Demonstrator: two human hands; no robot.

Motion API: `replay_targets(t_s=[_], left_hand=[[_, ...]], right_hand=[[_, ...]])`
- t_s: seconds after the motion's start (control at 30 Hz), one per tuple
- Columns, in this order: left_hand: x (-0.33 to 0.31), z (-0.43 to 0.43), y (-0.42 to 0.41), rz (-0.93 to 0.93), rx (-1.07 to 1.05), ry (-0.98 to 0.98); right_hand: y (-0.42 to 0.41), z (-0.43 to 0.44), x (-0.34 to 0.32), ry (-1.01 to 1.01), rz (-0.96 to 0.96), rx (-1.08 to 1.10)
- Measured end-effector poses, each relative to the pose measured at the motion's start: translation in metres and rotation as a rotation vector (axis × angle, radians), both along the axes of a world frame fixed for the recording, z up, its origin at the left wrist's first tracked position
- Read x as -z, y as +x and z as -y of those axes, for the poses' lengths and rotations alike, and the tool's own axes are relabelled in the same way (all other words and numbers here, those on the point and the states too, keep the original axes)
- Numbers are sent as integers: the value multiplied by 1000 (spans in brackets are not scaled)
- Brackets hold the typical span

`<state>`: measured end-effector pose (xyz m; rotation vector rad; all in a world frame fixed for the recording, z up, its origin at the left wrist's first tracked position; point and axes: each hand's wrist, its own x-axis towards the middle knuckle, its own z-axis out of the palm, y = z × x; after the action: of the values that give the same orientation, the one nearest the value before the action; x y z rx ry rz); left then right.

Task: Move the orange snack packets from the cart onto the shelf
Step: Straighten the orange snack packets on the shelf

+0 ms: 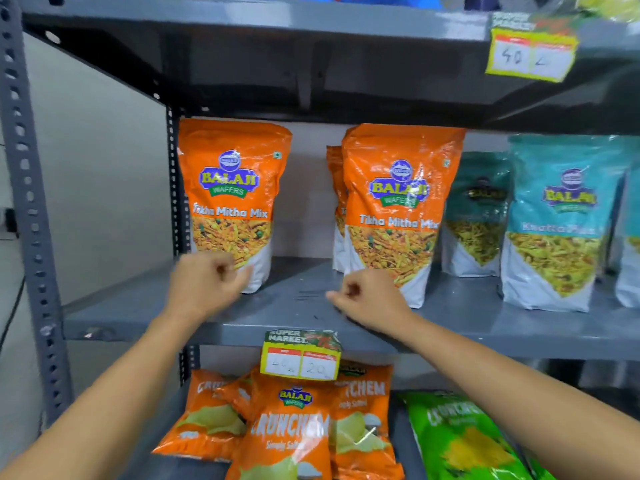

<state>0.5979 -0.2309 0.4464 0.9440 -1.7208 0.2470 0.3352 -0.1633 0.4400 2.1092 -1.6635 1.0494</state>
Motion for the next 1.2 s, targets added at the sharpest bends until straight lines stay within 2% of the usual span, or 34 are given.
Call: replay_targets(t_s=[0.07, 0.13, 0.17, 0.23, 0.3, 0.37, 0.5, 0.57, 0.9, 1.13, 1.2], left_hand=[[-3, -13, -48, 97, 168, 25], [-7, -19, -101, 97, 292, 94], [-9, -22, -127, 65, 338, 175], [-13, -25, -169, -61, 433, 391], [-14, -25, -193, -197, 486, 487], [-13, -20, -200, -227, 447, 490], [-4, -6, -186, -250, 404, 554], [-3, 0, -182, -275, 389, 567], [0, 4, -185, -292, 304, 549], [1, -5, -182, -258, 249, 558], [-4, -10, -175, -194, 178, 502]], right_hand=[[-35, -26, 4, -240, 91, 58], [-61, -35, 5, -462, 313, 89], [-71, -32, 3, -473, 457, 129], [-85, -18, 1, -272, 817, 151], [-92, -8, 0, -36, 1042, 63], [-94, -1, 1, 73, 1006, -40], [-91, 6, -2, 136, 738, -83], [-90, 11, -4, 175, 673, -109], [-92, 19, -2, 237, 780, -212], [-89, 12, -4, 265, 693, -146], [-85, 5, -7, 190, 571, -37]])
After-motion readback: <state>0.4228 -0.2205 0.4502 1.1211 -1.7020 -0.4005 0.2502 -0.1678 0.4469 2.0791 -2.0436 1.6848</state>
